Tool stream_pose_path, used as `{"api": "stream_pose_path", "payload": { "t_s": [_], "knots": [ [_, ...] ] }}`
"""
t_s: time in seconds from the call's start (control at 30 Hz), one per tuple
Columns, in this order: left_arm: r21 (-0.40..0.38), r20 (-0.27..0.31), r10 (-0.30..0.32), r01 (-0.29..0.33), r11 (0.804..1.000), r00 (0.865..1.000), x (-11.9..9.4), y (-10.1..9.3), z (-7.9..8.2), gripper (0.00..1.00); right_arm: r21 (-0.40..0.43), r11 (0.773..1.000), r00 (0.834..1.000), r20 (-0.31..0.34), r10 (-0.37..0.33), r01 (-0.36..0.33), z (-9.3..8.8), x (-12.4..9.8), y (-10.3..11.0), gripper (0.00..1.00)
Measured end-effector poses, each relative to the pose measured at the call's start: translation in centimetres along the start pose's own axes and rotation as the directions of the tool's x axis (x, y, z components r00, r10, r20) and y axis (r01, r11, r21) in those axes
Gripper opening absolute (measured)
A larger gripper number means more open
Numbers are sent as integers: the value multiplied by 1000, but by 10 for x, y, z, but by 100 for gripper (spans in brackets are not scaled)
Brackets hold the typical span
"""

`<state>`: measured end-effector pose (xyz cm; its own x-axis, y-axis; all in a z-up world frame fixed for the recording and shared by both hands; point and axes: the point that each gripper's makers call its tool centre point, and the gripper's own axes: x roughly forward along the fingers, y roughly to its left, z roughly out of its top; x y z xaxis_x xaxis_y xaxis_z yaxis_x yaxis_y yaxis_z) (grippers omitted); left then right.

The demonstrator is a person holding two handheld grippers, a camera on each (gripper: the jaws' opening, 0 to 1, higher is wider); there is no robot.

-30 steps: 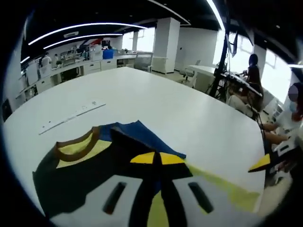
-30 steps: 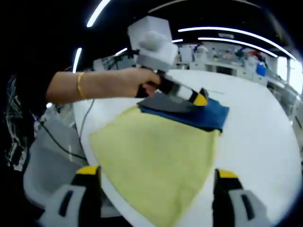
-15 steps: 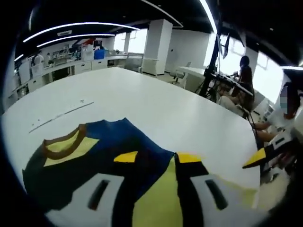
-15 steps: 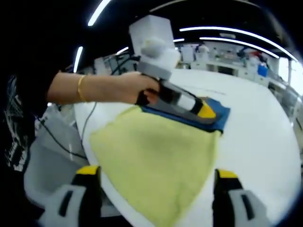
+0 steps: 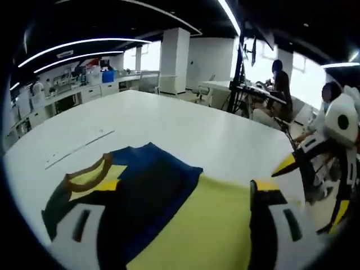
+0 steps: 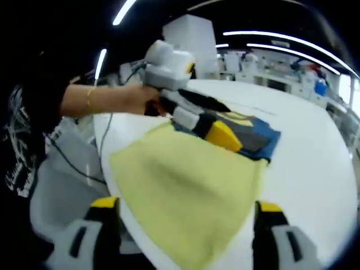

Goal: Fold the garment on the visible template until the final outline fits inside the template.

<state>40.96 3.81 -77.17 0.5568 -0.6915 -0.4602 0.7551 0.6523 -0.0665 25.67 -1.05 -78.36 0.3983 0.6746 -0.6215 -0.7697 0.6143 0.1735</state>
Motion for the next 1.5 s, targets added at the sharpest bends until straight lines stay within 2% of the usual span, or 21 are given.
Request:
{"api": "stream_pose_path", "payload": {
  "t_s": [0.17, 0.37, 0.6, 0.77, 1.03, 1.43, 1.5],
  "knots": [
    [-25, 8, 13, -12, 1000, 1000, -25, 9, -6, 99, -17, 1000, 1000, 7, 25, -25, 4, -2, 0, 99],
    [-55, 9, 28, -27, 998, 1000, -58, 23, -19, 99, -32, 999, 999, 18, 41, -40, 7, -5, 0, 99],
    [-48, 16, 40, -39, 998, 999, -89, 28, -28, 99, -75, 996, 998, -28, 55, -57, 3, -5, 3, 99],
    [-54, 54, 67, -64, 996, 996, -113, 28, -31, 99, -107, 992, 996, -71, 53, -60, -5, -6, 3, 99],
    [-56, 57, 89, -86, 995, 994, -146, 25, -47, 99, -136, 988, 991, -118, 61, -77, -19, -7, 5, 99],
    [-63, 18, 126, -125, 990, 992, -191, 13, -83, 94, -177, 982, 986, -164, 42, -71, -41, -8, 5, 99],
    [-63, 16, 123, -122, 991, 992, -195, 12, -88, 93, -177, 981, 984, -171, 43, -74, -44, -8, 6, 96]
  ]
}}
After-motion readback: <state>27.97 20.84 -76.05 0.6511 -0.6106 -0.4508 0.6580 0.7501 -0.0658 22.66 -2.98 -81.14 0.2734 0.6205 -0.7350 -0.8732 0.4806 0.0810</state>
